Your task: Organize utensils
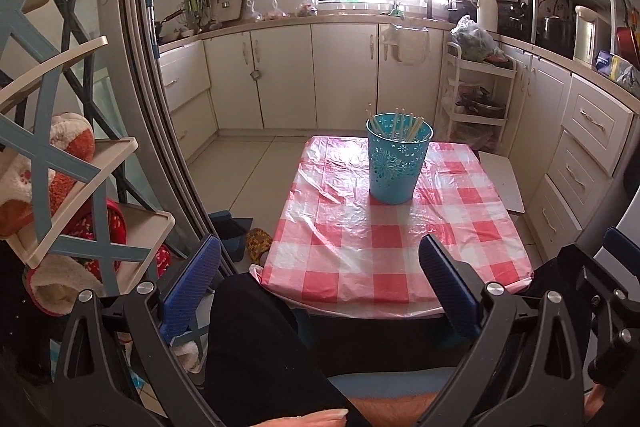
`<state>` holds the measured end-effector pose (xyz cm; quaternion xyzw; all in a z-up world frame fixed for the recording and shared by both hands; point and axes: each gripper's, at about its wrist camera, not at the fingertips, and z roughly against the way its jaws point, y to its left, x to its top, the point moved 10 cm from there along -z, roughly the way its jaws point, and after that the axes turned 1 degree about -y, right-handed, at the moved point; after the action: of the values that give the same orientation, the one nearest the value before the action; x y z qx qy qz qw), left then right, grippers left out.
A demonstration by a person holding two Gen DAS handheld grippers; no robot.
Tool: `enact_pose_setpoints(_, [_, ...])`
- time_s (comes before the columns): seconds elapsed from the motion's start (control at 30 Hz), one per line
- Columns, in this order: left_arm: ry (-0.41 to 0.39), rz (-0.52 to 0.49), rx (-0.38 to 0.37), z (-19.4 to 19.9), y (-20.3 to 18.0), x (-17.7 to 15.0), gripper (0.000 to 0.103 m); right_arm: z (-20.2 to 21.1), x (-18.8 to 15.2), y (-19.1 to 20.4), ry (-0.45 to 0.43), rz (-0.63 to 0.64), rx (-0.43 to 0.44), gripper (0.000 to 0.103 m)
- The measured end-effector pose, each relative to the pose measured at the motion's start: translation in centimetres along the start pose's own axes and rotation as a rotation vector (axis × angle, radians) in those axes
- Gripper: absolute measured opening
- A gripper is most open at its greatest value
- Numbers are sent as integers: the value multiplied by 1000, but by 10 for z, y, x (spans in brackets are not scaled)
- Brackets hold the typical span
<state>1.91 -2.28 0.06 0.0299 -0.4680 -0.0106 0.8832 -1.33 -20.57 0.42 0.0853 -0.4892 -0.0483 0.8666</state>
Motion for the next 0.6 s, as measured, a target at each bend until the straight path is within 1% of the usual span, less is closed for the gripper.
enact_pose_setpoints(0.6, [-29, -2, 21, 8, 4, 1, 95, 5, -2, 4, -8, 22, -4, 96])
